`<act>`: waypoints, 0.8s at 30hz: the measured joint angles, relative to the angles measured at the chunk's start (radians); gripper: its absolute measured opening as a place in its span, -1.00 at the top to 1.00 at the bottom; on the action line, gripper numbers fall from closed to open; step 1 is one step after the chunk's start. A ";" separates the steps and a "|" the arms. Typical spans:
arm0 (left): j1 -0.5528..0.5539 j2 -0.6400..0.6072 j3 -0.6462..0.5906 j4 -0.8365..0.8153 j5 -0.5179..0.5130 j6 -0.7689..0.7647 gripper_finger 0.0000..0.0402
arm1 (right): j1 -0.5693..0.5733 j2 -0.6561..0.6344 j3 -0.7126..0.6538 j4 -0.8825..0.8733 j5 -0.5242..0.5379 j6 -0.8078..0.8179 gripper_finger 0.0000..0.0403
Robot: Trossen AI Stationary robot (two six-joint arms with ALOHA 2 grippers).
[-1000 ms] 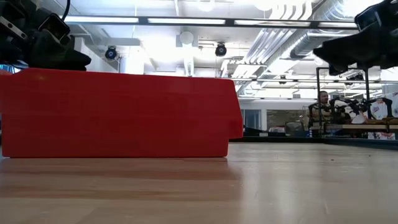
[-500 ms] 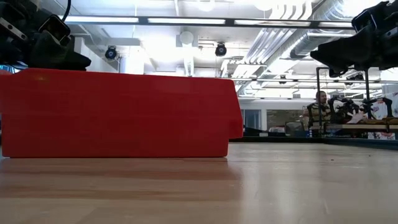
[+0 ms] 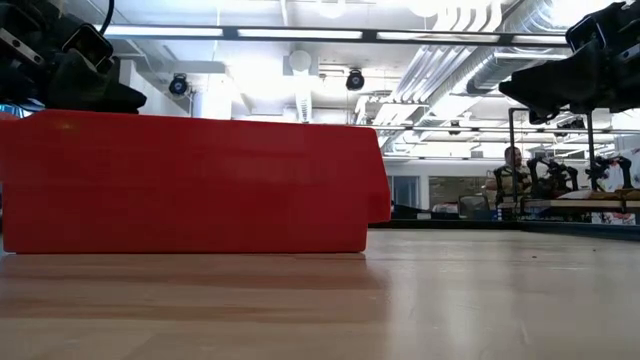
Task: Sort silverware
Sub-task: Return to Home Position
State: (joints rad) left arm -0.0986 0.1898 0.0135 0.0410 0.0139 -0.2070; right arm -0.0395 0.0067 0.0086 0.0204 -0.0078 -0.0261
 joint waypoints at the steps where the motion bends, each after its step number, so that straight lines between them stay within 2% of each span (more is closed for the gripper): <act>1: -0.001 -0.005 0.000 -0.003 0.000 0.000 1.00 | 0.000 0.000 0.000 0.000 0.000 0.000 0.34; 9: 0.070 -0.190 -0.001 -0.035 -0.002 0.000 1.00 | 0.000 0.000 0.000 0.000 0.001 0.000 0.34; 14: 0.119 -0.187 0.000 0.044 0.000 0.000 1.00 | 0.000 -0.001 0.000 0.000 0.003 0.000 0.34; 24: 0.193 -0.187 -0.001 0.027 0.001 0.000 1.00 | 0.000 0.005 0.000 0.000 0.003 0.000 0.34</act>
State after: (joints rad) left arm 0.0941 0.0029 0.0128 0.0683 0.0151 -0.2070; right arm -0.0395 0.0116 0.0082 0.0200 -0.0051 -0.0265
